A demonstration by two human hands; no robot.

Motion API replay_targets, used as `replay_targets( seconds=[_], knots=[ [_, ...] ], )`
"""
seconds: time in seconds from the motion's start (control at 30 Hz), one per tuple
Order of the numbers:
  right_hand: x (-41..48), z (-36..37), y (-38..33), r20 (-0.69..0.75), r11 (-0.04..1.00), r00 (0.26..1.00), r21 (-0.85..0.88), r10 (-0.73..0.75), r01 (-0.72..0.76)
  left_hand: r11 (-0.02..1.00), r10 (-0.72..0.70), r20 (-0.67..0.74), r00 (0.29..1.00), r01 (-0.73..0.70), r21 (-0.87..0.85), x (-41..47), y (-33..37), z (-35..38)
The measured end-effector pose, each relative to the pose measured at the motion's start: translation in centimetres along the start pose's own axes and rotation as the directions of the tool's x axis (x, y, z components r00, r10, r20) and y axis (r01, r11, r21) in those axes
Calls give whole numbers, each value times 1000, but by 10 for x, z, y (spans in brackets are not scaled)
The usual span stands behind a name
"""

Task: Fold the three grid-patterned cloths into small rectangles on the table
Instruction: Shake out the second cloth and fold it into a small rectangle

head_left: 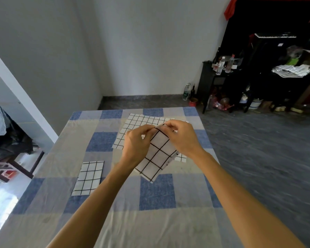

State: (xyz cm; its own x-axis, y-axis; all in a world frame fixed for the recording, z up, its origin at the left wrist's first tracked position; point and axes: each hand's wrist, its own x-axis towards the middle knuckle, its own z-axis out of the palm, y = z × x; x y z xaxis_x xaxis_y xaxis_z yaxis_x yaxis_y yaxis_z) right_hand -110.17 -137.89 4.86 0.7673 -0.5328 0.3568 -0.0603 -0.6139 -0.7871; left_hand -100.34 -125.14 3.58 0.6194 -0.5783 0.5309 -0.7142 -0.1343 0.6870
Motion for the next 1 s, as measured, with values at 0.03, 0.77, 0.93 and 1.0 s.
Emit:
replay_targets(
  seconds=[0.03,0.77,0.93,1.0],
  knots=[
    [1,0,0,-27,1000,1000,-6,-13,13,1000,-3,4,1000,3,-17,-1,-1,1],
    [-4,-2,8,-235,991,963,49,131,-122,794,-490,96,867,489,-362,-26,-33,2],
    [-25,19,23,92,861,879,177,468,-477,576,-610,183,771,591,-565,-26,-28,8],
    [-30,28,32,194,815,839,204,509,-542,528,-632,202,748,607,-594,-27,-26,11]
  ],
)
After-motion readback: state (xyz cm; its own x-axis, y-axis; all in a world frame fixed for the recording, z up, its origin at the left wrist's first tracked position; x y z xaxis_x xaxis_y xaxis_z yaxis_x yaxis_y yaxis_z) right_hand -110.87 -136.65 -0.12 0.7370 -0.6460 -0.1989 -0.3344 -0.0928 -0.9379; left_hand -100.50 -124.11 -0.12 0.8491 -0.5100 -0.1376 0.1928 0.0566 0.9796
